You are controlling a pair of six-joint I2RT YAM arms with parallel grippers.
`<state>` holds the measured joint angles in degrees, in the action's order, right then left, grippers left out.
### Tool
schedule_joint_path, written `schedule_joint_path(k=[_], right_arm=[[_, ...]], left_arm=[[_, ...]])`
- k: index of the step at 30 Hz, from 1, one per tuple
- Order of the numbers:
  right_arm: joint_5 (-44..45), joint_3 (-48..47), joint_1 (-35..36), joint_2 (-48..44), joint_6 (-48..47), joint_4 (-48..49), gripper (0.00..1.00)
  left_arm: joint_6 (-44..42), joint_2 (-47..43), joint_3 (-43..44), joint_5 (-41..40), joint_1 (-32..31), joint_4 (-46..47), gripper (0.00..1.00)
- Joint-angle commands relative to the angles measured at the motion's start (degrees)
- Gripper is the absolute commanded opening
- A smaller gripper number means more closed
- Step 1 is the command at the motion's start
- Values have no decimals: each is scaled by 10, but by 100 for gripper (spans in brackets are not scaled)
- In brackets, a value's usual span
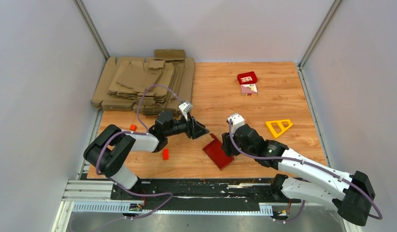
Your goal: Fold the paper box
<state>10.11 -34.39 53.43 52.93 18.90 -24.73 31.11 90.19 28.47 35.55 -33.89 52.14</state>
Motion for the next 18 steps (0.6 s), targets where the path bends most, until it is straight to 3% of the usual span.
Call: schedule_joint_path(k=[1, 9, 18], right_arm=[[-22, -56, -12, 19, -17, -6, 49], [-22, -97, -17, 64, -33, -40, 27], [-17, -100, -20, 69, -34, -39, 11]], left_arm=[[-51, -27, -1, -9, -15, 41, 55], [-96, -24, 1, -40, -40, 26, 54], [-110, -20, 5, -35, -49, 19, 54]])
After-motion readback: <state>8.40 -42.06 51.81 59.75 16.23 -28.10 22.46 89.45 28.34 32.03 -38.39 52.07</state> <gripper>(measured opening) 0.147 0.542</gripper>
